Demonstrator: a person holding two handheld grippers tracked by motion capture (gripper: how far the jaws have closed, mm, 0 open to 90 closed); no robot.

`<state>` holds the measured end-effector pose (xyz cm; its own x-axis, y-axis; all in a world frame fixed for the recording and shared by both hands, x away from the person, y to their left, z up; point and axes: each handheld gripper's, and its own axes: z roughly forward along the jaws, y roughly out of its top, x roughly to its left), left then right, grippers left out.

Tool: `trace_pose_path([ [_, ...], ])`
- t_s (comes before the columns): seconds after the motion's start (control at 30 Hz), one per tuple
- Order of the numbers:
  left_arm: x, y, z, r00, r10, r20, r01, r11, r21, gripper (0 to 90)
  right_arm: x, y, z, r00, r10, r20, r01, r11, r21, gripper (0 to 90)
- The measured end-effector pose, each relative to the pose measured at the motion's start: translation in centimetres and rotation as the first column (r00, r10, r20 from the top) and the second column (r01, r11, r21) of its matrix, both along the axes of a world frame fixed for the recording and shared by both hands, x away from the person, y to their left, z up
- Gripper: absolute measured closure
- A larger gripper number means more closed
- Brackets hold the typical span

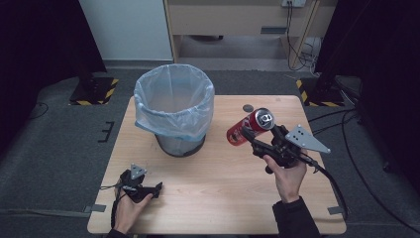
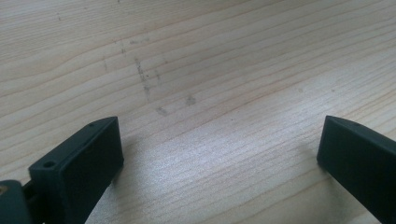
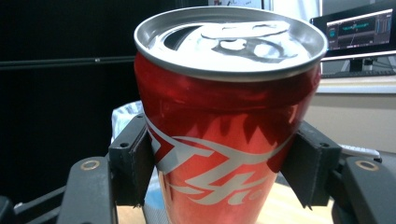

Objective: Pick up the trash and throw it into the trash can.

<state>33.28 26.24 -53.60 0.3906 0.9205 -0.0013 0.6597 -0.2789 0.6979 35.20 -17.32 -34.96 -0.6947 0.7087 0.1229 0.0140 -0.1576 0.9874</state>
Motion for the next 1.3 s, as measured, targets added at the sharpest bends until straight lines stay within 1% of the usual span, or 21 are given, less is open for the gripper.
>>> trace_pose_path([
  [0.2,0.0,0.0,0.0,1.0,0.0,0.0,0.0,1.0,0.0,0.0,0.5,0.7,1.2,0.9998,-0.001,0.02,0.001,1.0,0.007,33.6],
  [0.3,0.0,0.0,0.0,1.0,0.0,0.0,0.0,1.0,0.0,0.0,0.8,1.0,1.8,0.9996,0.004,0.03,-0.004,0.9998,0.019,33.6],
  [0.53,0.0,0.0,0.0,1.0,0.0,0.0,0.0,1.0,0.0,0.0,1.7,2.3,2.8,0.999,0.016,0.041,-0.017,0.9997,0.017,33.6],
  [0.8,0.0,0.0,0.0,1.0,-0.001,0.0,0.001,1.0,0.0,0.0,2.4,3.7,3.4,0.9981,0.022,0.057,-0.024,0.9994,0.024,33.6],
  [0.97,0.0,-0.1,0.0,1.0,-0.002,0.0,0.002,1.0,0.001,0.0,3.3,4.4,3.6,0.9986,0.024,0.048,-0.025,0.999,0.038,33.6],
  [1.17,0.1,-0.1,0.0,1.0,-0.002,0.0,0.002,1.0,0.0,0.0,4.1,5.0,4.3,0.9985,0.019,0.052,-0.021,0.9987,0.047,33.6],
  [1.3,0.1,-0.1,0.0,1.0,-0.002,0.0,0.002,1.0,0.0,0.0,4.6,5.5,4.9,0.9981,0.016,0.059,-0.018,0.9992,0.035,33.6],
])
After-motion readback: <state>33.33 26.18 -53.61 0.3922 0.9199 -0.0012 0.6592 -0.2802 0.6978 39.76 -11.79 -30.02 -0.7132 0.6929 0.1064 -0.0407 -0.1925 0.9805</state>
